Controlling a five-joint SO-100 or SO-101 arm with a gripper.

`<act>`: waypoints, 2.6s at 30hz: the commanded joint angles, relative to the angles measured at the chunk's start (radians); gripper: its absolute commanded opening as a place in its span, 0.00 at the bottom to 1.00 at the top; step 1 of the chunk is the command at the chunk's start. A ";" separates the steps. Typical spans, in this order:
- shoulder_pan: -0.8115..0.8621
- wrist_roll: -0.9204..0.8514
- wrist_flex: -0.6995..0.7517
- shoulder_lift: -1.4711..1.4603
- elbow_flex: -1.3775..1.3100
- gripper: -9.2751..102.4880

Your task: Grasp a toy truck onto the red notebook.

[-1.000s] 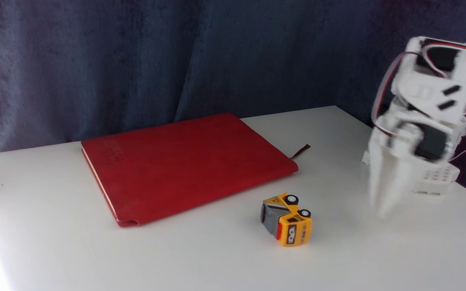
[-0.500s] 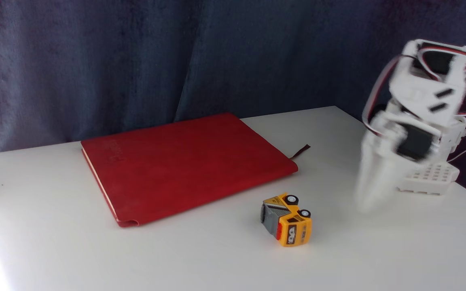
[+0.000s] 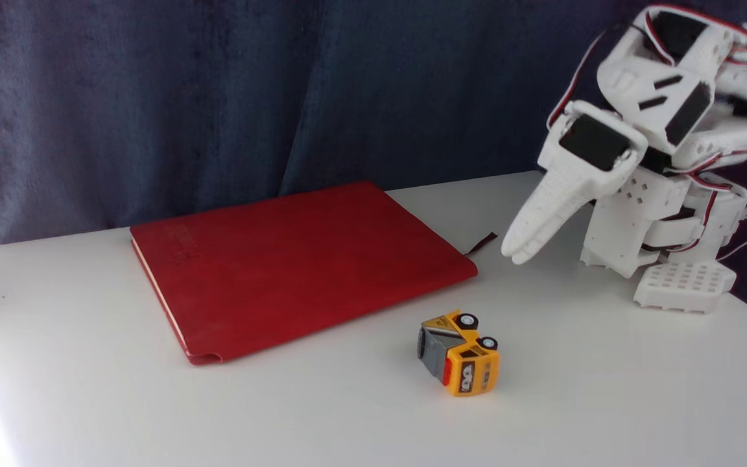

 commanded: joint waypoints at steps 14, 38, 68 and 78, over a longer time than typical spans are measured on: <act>-0.158 0.153 0.161 -1.052 -0.802 0.45; -0.008 0.485 -0.196 -1.112 -0.595 0.39; -0.115 0.526 -0.256 -1.296 -0.598 0.21; -0.120 0.477 -0.250 -1.256 -0.565 0.16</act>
